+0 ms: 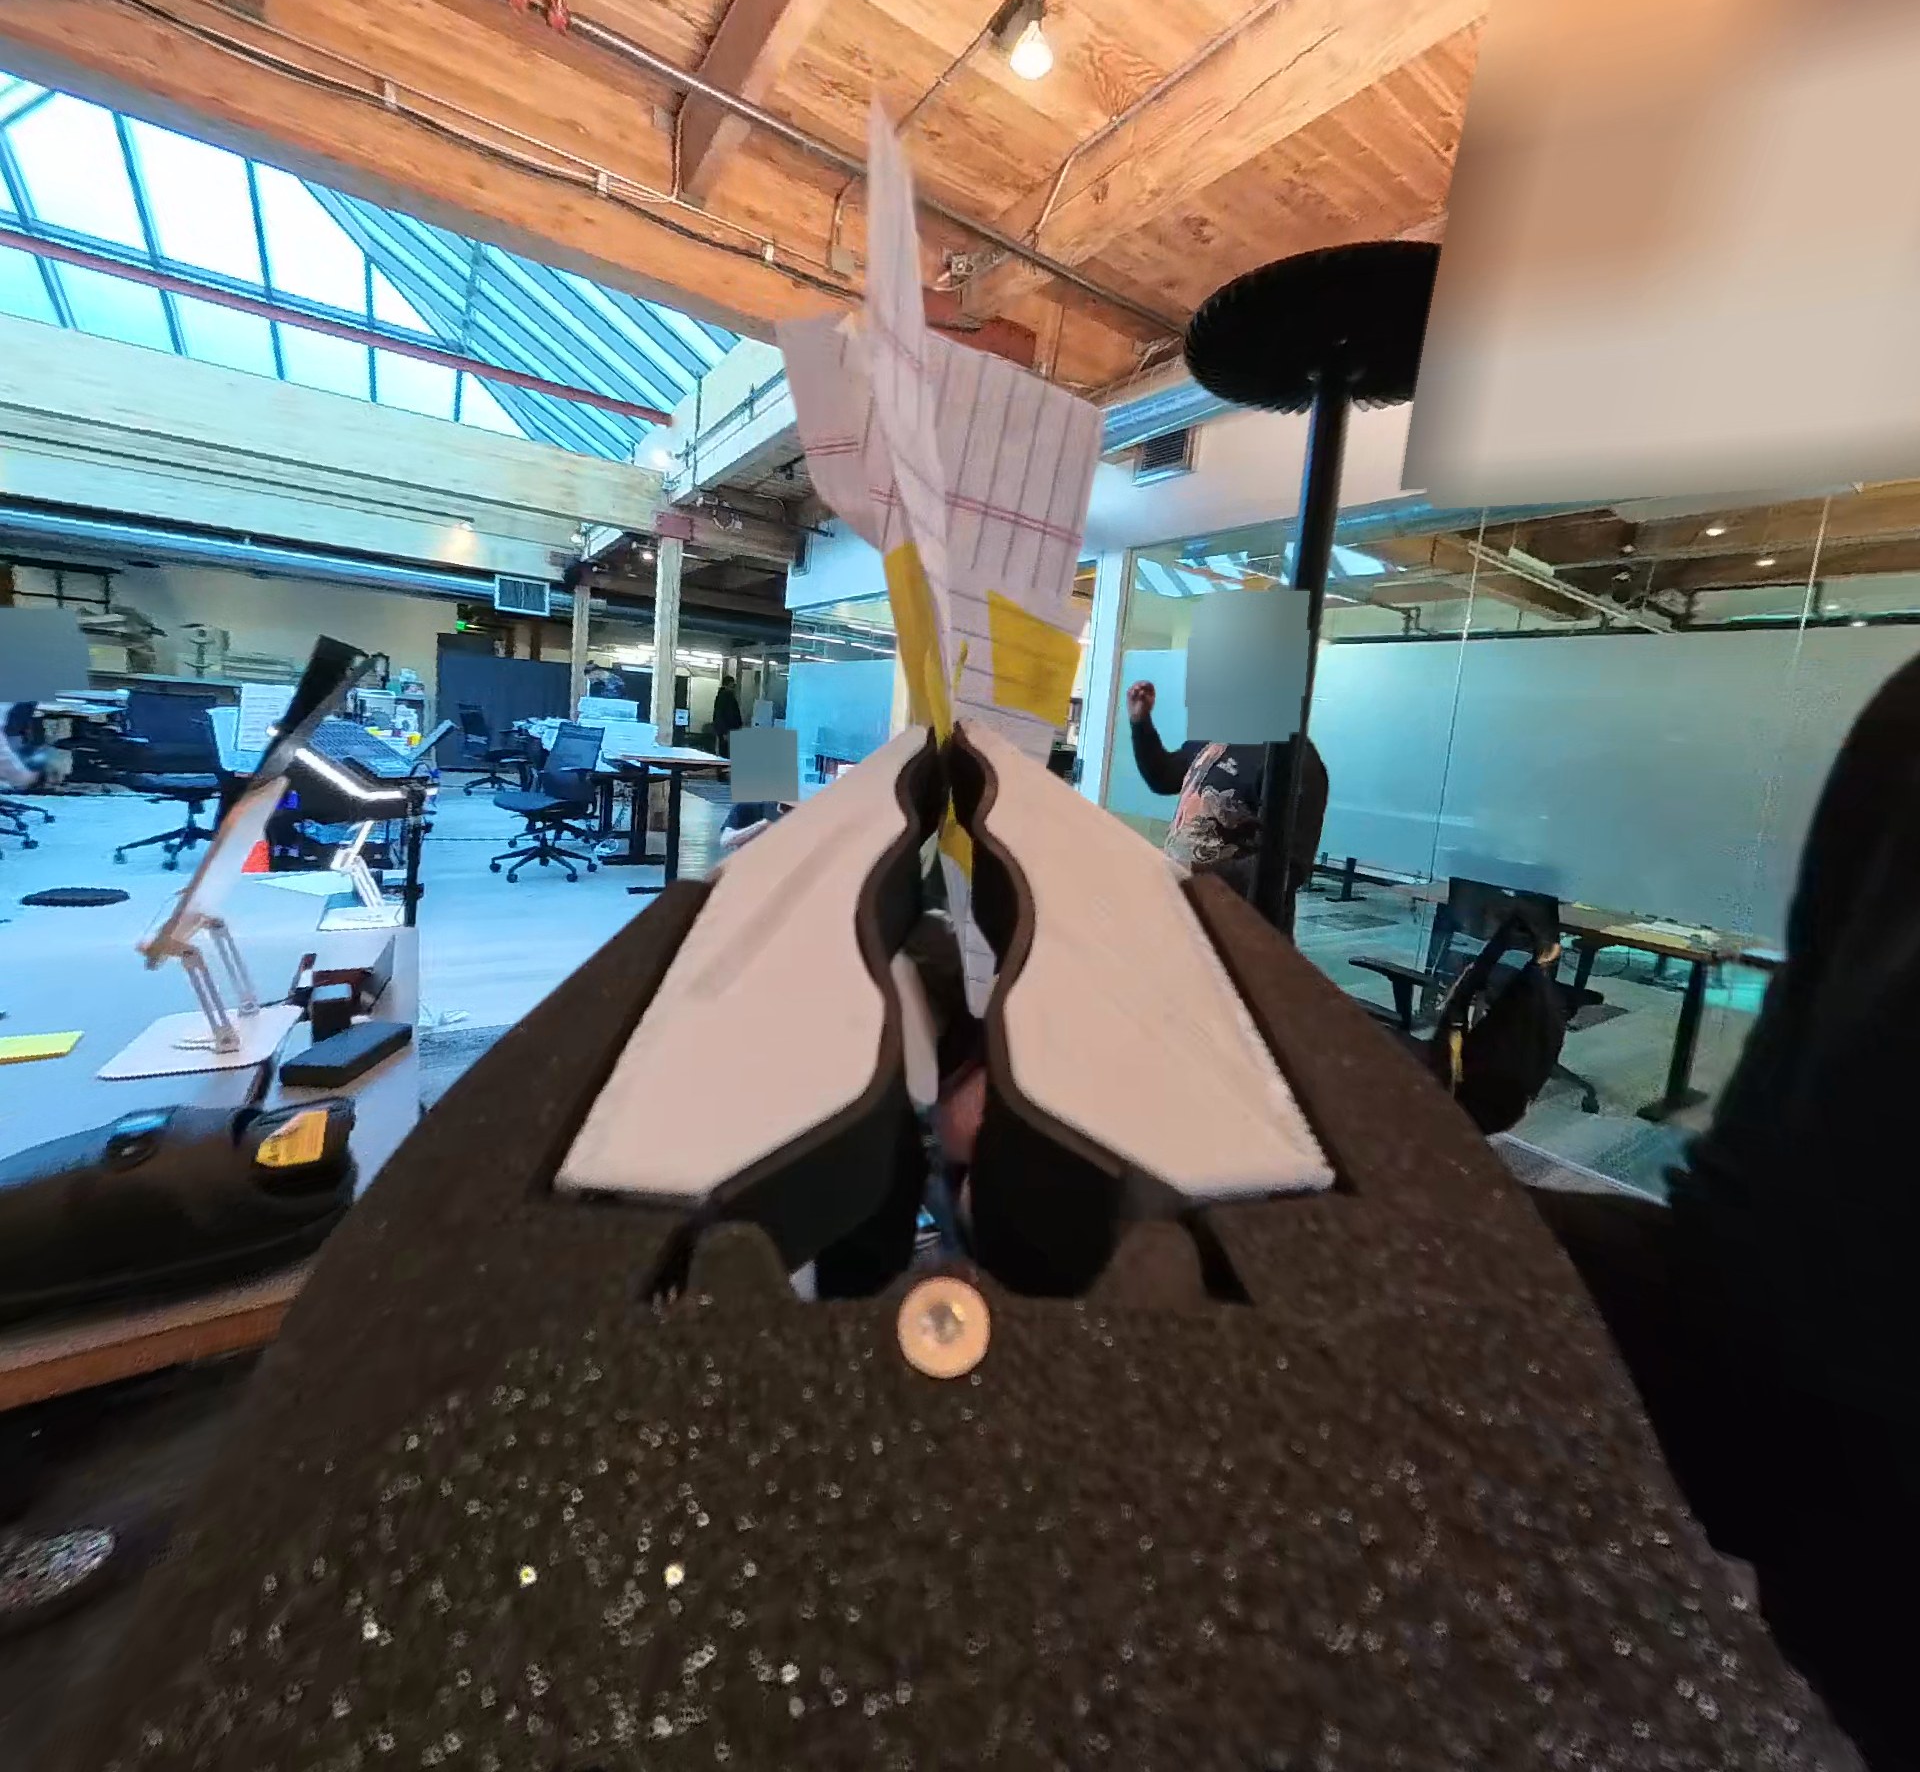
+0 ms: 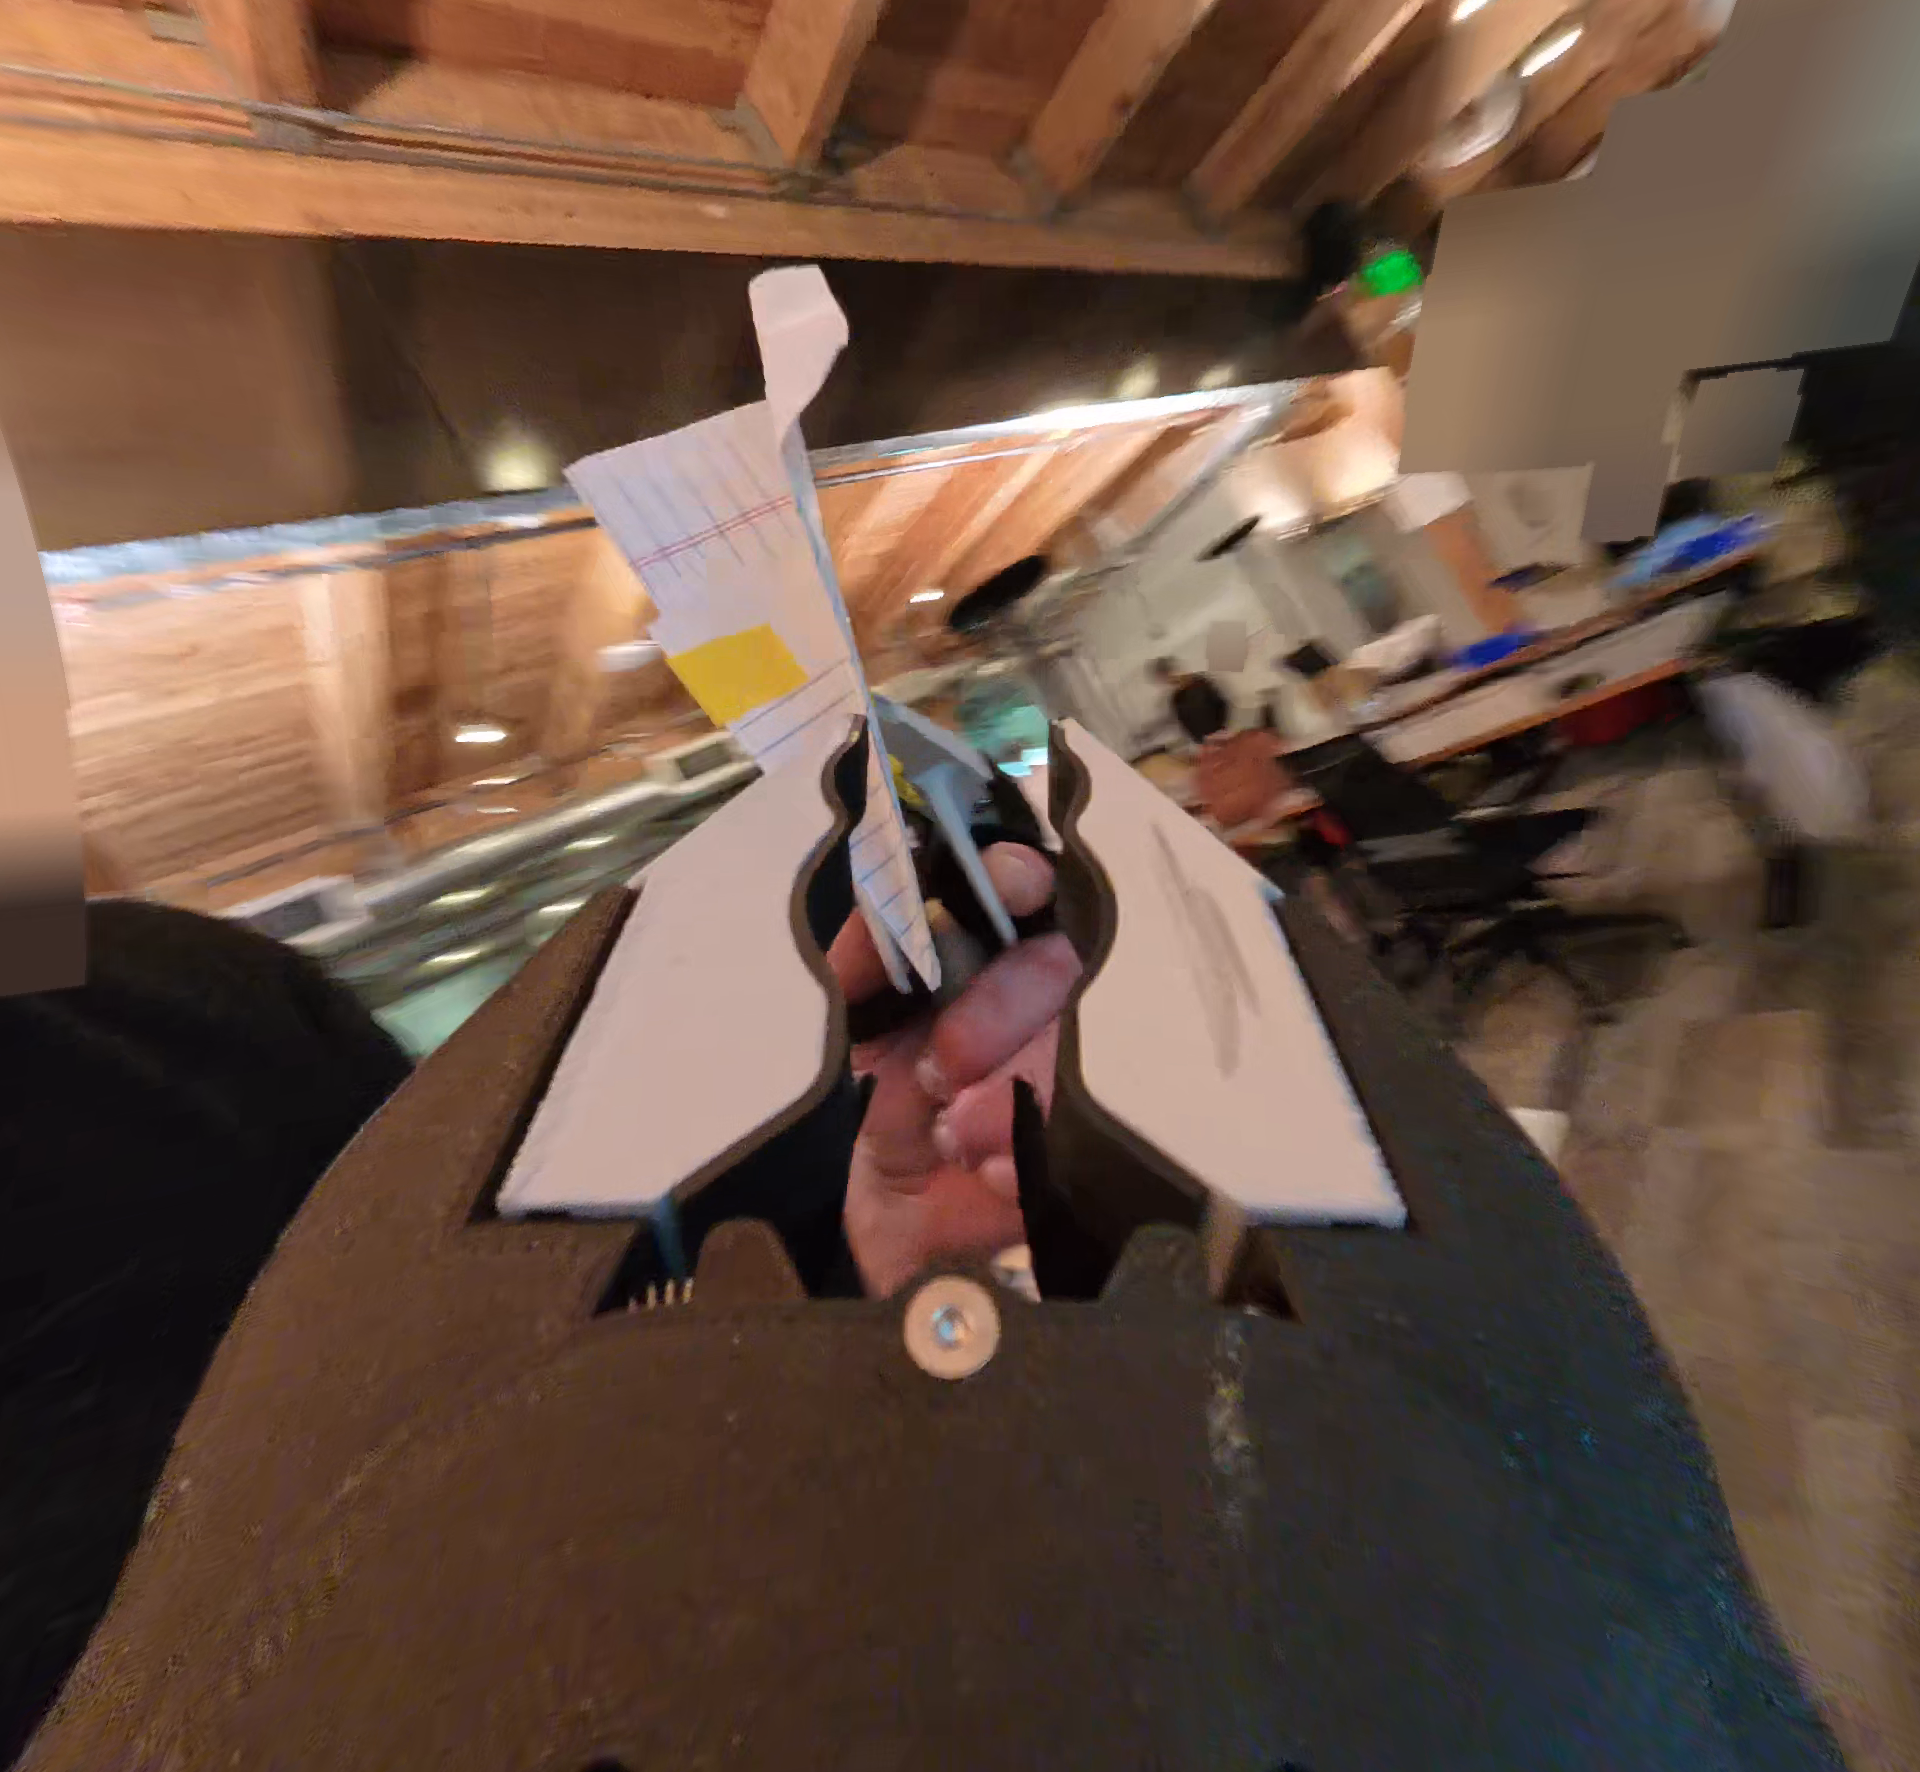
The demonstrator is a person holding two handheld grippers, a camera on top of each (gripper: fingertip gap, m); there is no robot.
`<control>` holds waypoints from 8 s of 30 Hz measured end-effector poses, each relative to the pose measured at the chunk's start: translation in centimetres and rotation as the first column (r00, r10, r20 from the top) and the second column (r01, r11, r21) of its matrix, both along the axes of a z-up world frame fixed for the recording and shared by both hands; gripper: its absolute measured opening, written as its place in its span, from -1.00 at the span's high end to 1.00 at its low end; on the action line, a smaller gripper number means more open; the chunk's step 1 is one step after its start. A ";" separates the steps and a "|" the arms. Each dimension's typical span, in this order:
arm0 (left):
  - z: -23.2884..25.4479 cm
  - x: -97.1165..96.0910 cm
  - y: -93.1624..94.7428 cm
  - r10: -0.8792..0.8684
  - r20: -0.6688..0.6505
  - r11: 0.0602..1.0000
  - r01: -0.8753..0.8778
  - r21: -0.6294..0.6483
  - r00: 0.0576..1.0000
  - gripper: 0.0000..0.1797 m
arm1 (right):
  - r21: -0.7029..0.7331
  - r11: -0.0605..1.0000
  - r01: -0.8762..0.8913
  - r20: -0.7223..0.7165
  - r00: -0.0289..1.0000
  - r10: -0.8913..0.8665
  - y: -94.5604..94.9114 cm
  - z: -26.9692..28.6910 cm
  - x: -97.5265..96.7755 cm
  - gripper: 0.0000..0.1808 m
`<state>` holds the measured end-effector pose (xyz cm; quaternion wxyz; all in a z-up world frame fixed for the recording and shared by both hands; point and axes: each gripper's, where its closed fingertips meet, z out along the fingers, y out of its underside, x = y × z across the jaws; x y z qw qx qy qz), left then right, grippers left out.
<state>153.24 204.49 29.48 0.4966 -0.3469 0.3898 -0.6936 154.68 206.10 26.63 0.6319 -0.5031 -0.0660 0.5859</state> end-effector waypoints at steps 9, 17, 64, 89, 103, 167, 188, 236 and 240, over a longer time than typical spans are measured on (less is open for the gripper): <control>-0.3 13.4 -2.1 -0.151 -0.018 0.987 0.150 -0.060 0.988 1.00 | 0.405 0.705 0.582 0.507 0.498 -0.703 -8.7 1.9 11.6 0.80; -0.4 23.5 -7.3 -0.197 -0.114 0.975 0.207 0.084 0.974 1.00 | 0.442 0.470 0.764 0.628 0.111 -0.771 -8.7 0.8 20.5 0.77; 5.3 64.2 -26.0 -0.667 -0.284 0.647 0.725 0.238 0.688 1.00 | 0.621 0.393 0.678 0.113 0.419 -0.901 -23.5 3.5 63.7 1.00; 5.7 88.3 -17.2 -0.242 0.087 0.803 0.149 0.577 0.966 0.82 | 0.484 -0.278 0.830 0.432 -0.503 -0.749 -17.1 3.2 94.8 1.00; 7.5 104.8 -9.2 -0.135 0.005 0.927 0.125 0.354 0.991 0.80 | 0.668 -0.430 0.608 0.436 -0.787 -0.436 -13.3 6.2 104.6 1.00; 9.5 130.3 -13.9 -0.415 -0.015 0.888 0.409 0.209 0.910 0.91 | 0.621 -0.206 0.757 0.396 -0.529 -0.751 -16.0 6.7 131.3 1.00; 10.0 142.1 -2.4 -0.430 0.049 0.863 0.395 0.315 0.901 0.99 | 0.535 -0.246 0.808 0.359 -0.482 -0.799 -4.6 7.5 144.4 1.00; -1.9 190.6 6.4 -0.757 -0.029 0.637 0.726 -0.260 0.653 1.00 | 0.412 0.862 0.297 -0.021 0.948 -0.317 4.1 0.8 185.5 1.00; -3.8 194.7 13.3 -0.672 -0.064 0.716 0.624 -0.314 0.738 1.00 | 0.415 0.837 0.356 -0.057 0.929 -0.367 8.3 1.3 189.5 1.00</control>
